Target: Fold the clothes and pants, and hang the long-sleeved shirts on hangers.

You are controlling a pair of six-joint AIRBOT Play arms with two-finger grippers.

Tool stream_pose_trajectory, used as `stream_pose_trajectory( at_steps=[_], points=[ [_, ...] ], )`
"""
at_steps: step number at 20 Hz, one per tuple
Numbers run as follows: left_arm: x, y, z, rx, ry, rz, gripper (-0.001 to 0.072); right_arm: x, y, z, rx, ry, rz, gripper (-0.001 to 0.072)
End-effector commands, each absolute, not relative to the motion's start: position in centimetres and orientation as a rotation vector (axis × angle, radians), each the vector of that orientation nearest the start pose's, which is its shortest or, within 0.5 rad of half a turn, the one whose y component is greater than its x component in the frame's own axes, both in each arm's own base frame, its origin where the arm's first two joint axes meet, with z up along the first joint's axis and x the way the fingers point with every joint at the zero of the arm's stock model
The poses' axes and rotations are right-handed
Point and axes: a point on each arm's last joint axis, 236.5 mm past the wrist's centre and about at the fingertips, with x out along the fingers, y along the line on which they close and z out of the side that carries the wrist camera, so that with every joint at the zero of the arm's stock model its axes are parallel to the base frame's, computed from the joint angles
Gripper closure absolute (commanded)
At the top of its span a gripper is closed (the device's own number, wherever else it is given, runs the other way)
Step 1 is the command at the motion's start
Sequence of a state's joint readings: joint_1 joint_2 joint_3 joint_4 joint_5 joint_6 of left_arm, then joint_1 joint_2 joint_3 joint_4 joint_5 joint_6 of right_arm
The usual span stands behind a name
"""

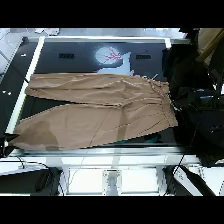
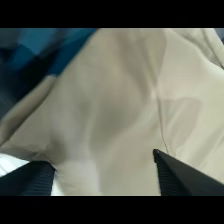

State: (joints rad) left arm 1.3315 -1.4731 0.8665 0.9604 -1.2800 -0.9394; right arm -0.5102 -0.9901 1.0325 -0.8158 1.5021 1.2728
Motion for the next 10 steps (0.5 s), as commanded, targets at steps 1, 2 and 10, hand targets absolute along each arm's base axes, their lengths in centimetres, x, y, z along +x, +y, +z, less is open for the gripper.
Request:
stream_pose_trajectory(
  at_steps=[1,2,10],
  points=[
    [20.2,21.6,-9.8,-1.097,1.134,0.223,0.0250,30.6,1.3,10.7,0.637,1.111,0.329,0.0231],
    [20.2,21.5,-9.8,-1.099,1.135,0.219,0.0421,30.6,1.1,10.6,0.627,1.113,0.319,0.0231],
    [20.1,21.0,-9.5,-1.109,1.143,0.198,0.0698,22.9,-7.7,8.0,0.296,1.229,-0.114,0.0232]
  ],
)
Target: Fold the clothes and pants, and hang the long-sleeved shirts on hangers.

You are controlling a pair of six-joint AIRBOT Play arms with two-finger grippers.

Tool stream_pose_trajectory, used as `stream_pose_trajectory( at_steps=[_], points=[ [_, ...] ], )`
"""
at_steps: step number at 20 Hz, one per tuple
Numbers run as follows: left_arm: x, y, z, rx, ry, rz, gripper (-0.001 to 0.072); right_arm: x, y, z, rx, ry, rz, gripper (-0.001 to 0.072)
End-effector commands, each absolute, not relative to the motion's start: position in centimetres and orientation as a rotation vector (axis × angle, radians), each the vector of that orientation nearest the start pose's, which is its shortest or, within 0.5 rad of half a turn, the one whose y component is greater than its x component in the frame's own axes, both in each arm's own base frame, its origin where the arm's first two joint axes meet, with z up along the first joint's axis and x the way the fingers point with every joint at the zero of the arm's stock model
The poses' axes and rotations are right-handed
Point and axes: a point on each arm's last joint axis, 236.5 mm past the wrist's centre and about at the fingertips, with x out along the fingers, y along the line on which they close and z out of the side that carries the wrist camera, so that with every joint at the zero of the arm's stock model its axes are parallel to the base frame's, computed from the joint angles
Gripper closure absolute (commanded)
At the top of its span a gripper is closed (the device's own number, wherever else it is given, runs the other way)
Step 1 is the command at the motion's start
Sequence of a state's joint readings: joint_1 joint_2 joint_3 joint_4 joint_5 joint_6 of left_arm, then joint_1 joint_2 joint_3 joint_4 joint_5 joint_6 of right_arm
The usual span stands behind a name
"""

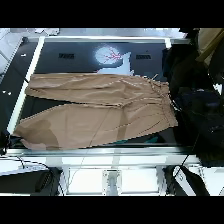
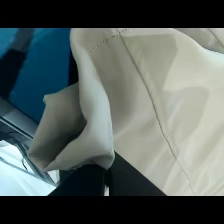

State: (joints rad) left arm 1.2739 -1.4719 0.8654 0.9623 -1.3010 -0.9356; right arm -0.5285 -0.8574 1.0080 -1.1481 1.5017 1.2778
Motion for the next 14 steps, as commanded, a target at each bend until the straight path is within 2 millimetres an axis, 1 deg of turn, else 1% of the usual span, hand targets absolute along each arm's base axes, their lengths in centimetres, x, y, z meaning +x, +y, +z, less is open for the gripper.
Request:
stream_pose_trajectory(
  at_steps=[1,2,3,4,5,6,7,8,9,10,11,12,13,14],
  points=[
    [20.1,21.0,-9.5,-1.109,1.143,0.199,0.0698,21.4,-7.3,6.6,0.342,1.253,-0.124,0.0240],
    [20.1,21.0,-9.5,-1.109,1.143,0.198,0.0698,19.7,-6.6,4.6,0.399,1.298,-0.129,0.0284],
    [20.1,21.0,-9.5,-1.110,1.144,0.198,0.0698,18.3,-5.8,2.2,0.478,1.343,-0.131,0.0284],
    [20.1,21.0,-9.5,-1.110,1.144,0.197,0.0698,17.8,-4.8,0.1,0.579,1.358,-0.132,0.0285],
    [20.1,21.0,-9.5,-1.111,1.144,0.197,0.0698,18.2,-3.7,-1.9,0.715,1.333,-0.133,0.0336],
    [20.1,21.0,-9.5,-1.111,1.144,0.197,0.0698,19.5,-2.7,-3.3,0.846,1.265,-0.133,0.0408],
    [20.1,20.9,-9.5,-1.111,1.145,0.195,0.0698,21.0,-1.9,-4.1,0.966,1.184,-0.129,0.0444],
    [20.1,20.8,-9.5,-1.113,1.146,0.192,0.0698,22.5,-2.1,-4.7,1.051,1.093,-0.157,0.0443],
    [20.1,20.9,-9.5,-1.112,1.146,0.193,0.0698,23.6,-2.8,-5.4,1.099,1.024,-0.200,0.0435],
    [20.1,20.9,-9.5,-1.112,1.146,0.193,0.0698,24.0,-3.6,-6.0,1.114,0.989,-0.240,0.0428],
    [20.1,20.9,-9.5,-1.112,1.146,0.193,0.0698,24.2,-4.3,-6.4,1.124,0.973,-0.277,0.0315],
    [20.1,20.9,-9.5,-1.112,1.146,0.194,0.0698,24.3,-4.8,-6.7,1.138,0.965,-0.304,0.0115],
    [20.1,20.9,-9.5,-1.110,1.145,0.196,0.0698,24.3,-5.0,-7.1,1.145,0.970,-0.317,0.0091],
    [20.1,21.0,-9.5,-1.110,1.144,0.197,0.0698,24.1,-5.2,-7.7,1.145,0.987,-0.328,0.0093]
  ],
)
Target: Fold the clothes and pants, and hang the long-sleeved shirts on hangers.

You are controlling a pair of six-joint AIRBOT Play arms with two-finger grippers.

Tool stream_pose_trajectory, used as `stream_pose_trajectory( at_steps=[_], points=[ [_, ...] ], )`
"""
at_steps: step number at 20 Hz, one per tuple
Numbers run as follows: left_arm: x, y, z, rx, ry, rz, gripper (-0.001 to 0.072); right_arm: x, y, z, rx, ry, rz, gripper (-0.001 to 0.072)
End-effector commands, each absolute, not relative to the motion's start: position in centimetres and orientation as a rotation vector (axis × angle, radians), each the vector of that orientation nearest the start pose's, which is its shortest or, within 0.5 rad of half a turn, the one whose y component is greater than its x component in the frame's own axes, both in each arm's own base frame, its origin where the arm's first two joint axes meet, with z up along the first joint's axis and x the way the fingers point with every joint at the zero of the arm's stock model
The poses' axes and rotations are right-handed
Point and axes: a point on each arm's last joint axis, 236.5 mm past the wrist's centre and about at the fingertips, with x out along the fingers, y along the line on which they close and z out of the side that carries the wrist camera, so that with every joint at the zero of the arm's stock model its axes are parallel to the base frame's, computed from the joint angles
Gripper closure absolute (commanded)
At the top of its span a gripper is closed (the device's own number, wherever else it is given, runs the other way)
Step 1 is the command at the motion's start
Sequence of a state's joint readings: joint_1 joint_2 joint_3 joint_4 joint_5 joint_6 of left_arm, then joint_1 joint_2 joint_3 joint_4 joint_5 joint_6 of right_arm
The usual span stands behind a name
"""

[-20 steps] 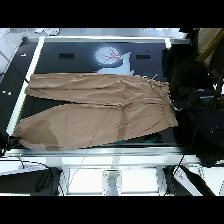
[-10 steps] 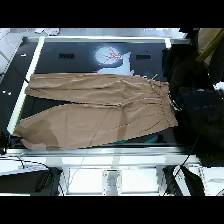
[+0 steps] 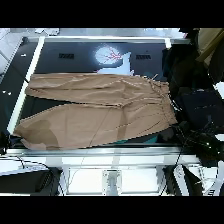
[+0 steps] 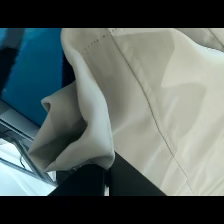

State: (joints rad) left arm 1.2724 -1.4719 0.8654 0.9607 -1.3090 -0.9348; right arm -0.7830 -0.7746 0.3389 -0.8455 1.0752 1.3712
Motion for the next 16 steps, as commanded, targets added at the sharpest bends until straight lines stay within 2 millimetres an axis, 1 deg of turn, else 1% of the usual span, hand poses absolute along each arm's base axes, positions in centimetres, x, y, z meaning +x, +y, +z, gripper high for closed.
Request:
stream_pose_trajectory(
  at_steps=[1,2,4,5,8,11,14,15,16],
  points=[
    [20.1,21.0,-9.5,-1.110,1.144,0.197,0.0698,24.1,-5.4,-8.2,1.148,0.996,-0.341,0.0094],
    [20.1,21.0,-9.5,-1.110,1.144,0.197,0.0698,24.2,-5.5,-8.7,1.148,1.002,-0.351,0.0102],
    [20.1,21.0,-9.5,-1.110,1.144,0.197,0.0698,24.7,-5.8,-9.6,1.141,1.004,-0.371,0.0249],
    [20.1,21.0,-9.5,-1.110,1.144,0.197,0.0698,25.0,-5.9,-10.0,1.138,1.004,-0.379,0.0262],
    [20.1,21.0,-9.5,-1.110,1.144,0.198,0.0698,25.8,-5.8,-11.4,1.108,1.013,-0.394,0.0262],
    [20.1,21.0,-9.5,-1.110,1.144,0.197,0.0699,26.9,-5.5,-12.4,1.118,1.004,-0.411,0.0262],
    [20.2,21.0,-9.5,-1.110,1.144,0.198,0.0699,27.6,-5.4,-12.8,1.105,0.999,-0.416,0.0263],
    [20.1,21.0,-9.5,-1.110,1.144,0.197,0.0698,27.7,-5.3,-12.7,1.116,0.996,-0.415,0.0340],
    [20.2,21.0,-9.5,-1.110,1.144,0.197,0.0699,27.8,-5.1,-12.5,1.122,0.999,-0.404,0.0593]
  ],
)
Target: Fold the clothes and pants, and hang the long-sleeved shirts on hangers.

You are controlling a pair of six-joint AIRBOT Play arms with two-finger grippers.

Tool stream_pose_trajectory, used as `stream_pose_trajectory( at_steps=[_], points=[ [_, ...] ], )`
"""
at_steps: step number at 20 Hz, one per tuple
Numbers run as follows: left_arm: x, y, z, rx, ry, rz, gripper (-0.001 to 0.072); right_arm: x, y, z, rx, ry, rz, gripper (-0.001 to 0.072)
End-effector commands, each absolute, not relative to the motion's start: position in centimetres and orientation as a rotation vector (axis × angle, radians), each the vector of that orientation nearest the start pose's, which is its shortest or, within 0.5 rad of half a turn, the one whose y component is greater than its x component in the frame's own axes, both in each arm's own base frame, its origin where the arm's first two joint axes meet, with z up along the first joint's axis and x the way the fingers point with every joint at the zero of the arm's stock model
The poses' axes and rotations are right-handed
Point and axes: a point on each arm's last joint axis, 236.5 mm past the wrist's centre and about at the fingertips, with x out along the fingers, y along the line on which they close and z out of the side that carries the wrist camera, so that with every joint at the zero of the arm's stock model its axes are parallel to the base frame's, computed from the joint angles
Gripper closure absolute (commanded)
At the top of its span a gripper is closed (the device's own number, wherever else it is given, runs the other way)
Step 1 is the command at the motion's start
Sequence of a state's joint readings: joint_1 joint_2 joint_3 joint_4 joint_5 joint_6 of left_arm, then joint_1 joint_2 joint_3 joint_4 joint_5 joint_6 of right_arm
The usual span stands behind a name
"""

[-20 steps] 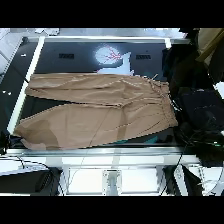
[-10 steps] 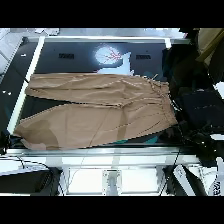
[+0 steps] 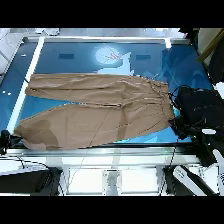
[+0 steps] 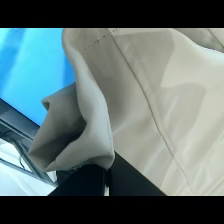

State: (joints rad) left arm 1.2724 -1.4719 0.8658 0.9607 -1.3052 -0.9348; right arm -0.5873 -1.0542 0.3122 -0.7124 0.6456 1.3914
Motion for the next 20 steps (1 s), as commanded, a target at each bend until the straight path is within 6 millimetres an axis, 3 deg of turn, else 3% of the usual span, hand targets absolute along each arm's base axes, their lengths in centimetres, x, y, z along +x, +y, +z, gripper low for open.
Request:
stream_pose_trajectory(
  at_steps=[1,3,5,9,12,14,16,20],
  points=[
    [20.2,20.9,-9.2,-1.111,1.146,0.187,0.0699,27.9,-4.7,-12.1,1.124,1.011,-0.378,0.0677],
    [20.2,21.2,-7.8,-1.087,1.152,0.161,0.0699,28.1,-3.4,-10.4,1.069,1.055,-0.272,0.0685],
    [20.7,22.8,-5.6,-1.035,1.127,0.182,0.0699,27.6,-2.7,-7.8,0.961,1.105,-0.176,0.0684],
    [21.6,26.1,0.0,-0.875,1.034,0.266,0.0700,25.1,-2.3,-1.3,0.736,1.160,-0.077,0.0685],
    [23.6,27.8,4.3,-0.792,0.900,0.310,0.0701,24.9,-1.3,4.4,0.668,1.063,-0.024,0.0686],
    [26.6,27.6,7.2,-0.797,0.783,0.271,0.0701,26.2,-1.3,7.4,0.669,0.957,-0.015,0.0687],
    [30.6,27.7,9.8,-0.802,0.674,0.266,0.0702,28.1,-1.2,9.0,0.722,0.876,0.003,0.0687],
    [40.0,26.4,12.7,-0.586,0.552,0.311,0.0703,32.2,-2.1,8.2,0.846,0.814,0.015,0.0687]
  ],
)
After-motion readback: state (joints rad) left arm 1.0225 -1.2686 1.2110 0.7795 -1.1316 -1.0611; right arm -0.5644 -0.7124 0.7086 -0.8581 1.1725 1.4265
